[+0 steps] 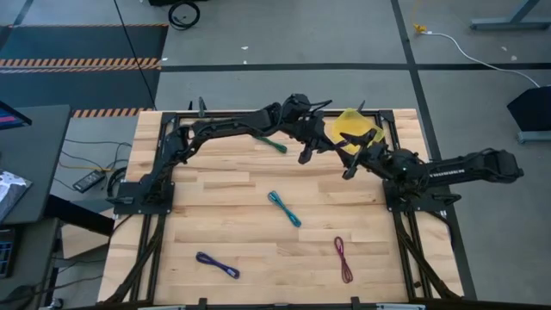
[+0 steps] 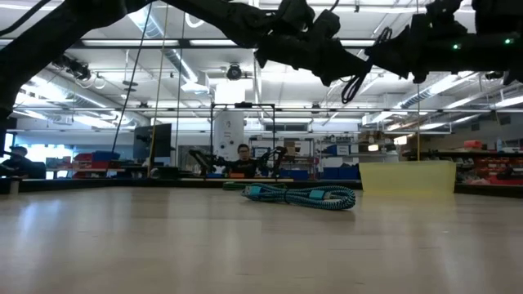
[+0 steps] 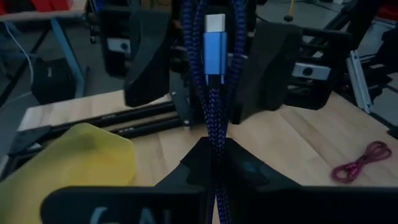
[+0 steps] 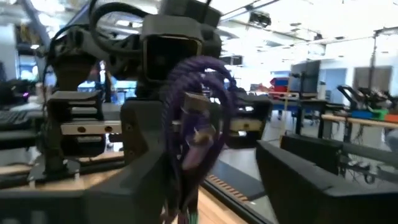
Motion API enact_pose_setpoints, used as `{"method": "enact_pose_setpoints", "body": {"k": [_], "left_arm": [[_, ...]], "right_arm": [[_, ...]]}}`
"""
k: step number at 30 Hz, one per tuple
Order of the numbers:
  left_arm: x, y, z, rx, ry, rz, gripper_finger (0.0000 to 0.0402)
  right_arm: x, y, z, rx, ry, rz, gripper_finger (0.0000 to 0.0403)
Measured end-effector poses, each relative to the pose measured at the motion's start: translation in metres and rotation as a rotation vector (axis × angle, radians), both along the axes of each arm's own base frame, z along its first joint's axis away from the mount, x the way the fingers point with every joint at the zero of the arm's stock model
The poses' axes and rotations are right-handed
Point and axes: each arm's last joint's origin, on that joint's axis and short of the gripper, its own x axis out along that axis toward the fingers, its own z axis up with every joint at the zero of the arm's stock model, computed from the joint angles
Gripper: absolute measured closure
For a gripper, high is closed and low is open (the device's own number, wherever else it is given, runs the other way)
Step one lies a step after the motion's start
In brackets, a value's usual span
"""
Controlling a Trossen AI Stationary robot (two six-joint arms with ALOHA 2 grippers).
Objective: Pick and place USB-C Cables
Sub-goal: Put the violet charger cable into the yellow container
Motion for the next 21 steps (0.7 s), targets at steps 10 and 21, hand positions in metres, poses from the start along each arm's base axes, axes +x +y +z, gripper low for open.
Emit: {"method": "enact_pose_setpoints", "body": {"k": [10, 21], "left_arm": [[-0.018, 0.020, -0.009, 0.109, 0.190, 0.115, 0.0355], [-0.069, 0.068, -0.041, 0.206, 0.677, 0.331, 0.0354]], "right_arm": [[0.004, -0.002, -0.008, -0.013, 0.109, -0.099, 0.0382], [0.005, -0.009, -0.005, -0.074, 0.341, -0.443, 0.0382]]}}
